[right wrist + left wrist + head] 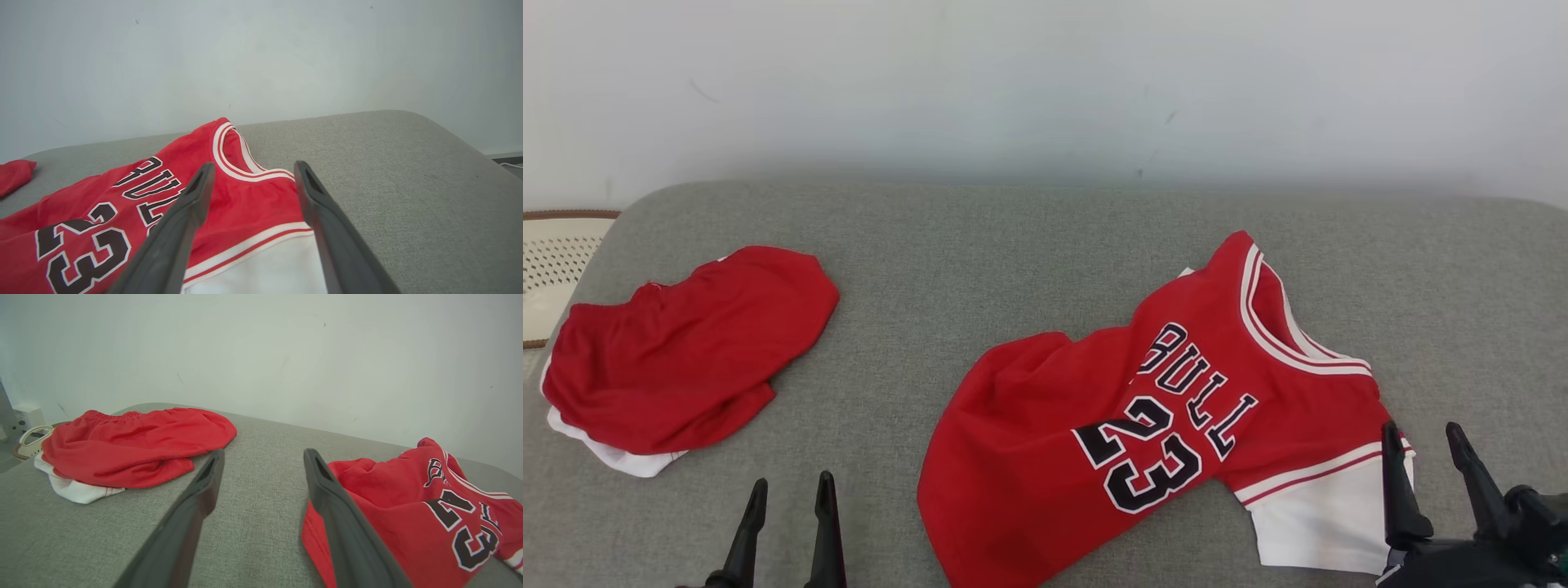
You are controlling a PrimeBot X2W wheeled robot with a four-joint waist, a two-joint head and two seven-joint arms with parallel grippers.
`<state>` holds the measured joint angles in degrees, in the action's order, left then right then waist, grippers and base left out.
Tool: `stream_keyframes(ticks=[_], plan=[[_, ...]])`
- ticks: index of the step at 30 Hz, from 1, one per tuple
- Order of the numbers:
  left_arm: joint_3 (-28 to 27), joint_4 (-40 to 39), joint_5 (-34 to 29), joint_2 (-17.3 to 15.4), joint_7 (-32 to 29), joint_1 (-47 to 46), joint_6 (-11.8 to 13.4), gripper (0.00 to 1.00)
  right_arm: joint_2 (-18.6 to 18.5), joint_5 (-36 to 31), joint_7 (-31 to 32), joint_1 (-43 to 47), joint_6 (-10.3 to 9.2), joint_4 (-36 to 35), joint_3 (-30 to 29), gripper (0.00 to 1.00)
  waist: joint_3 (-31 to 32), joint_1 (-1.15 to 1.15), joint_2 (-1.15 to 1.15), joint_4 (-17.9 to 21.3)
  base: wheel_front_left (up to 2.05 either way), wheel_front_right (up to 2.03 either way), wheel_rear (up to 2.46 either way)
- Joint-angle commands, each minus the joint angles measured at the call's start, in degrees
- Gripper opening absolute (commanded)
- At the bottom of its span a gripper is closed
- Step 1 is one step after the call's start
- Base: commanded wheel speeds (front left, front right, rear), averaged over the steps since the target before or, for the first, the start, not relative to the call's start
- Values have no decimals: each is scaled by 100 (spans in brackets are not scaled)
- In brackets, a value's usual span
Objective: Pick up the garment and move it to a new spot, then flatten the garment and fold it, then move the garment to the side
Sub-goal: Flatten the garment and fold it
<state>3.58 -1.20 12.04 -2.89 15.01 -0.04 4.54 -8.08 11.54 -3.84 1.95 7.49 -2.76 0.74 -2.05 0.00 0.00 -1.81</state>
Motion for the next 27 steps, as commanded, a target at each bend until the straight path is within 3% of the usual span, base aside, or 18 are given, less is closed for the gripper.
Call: stream_keyframes(ticks=[1, 6, 11, 19, 27], plan=[[-19, -6, -9, 1, 21, 53, -32, 100, -79, -146, -132, -37, 1, 30, 56, 100, 7, 0, 0, -25, 0, 0, 0], [-10, 9, -1, 0, 21, 62, -53, 100, -34, -213, -765, -161, 1, 343, 430, 100, 7, 0, 0, -94, 0, 0, 0], [78, 19, 51, 0, 21, 80, -44, 100, 44, -144, -945, -262, 1, 703, 637, 100, -15, 0, 0, -134, 0, 0, 0], [590, 673, 301, -1, 21, -147, -562, 100, 70, -153, -1041, -466, 1, 1027, 731, 100, -98, 0, 0, -101, 0, 0, 0], [1112, 1513, 471, -2, 21, -403, -752, 100, 102, -123, -1090, -619, 1, 1198, 832, 100, -190, 0, 0, 185, 0, 0, 0]])
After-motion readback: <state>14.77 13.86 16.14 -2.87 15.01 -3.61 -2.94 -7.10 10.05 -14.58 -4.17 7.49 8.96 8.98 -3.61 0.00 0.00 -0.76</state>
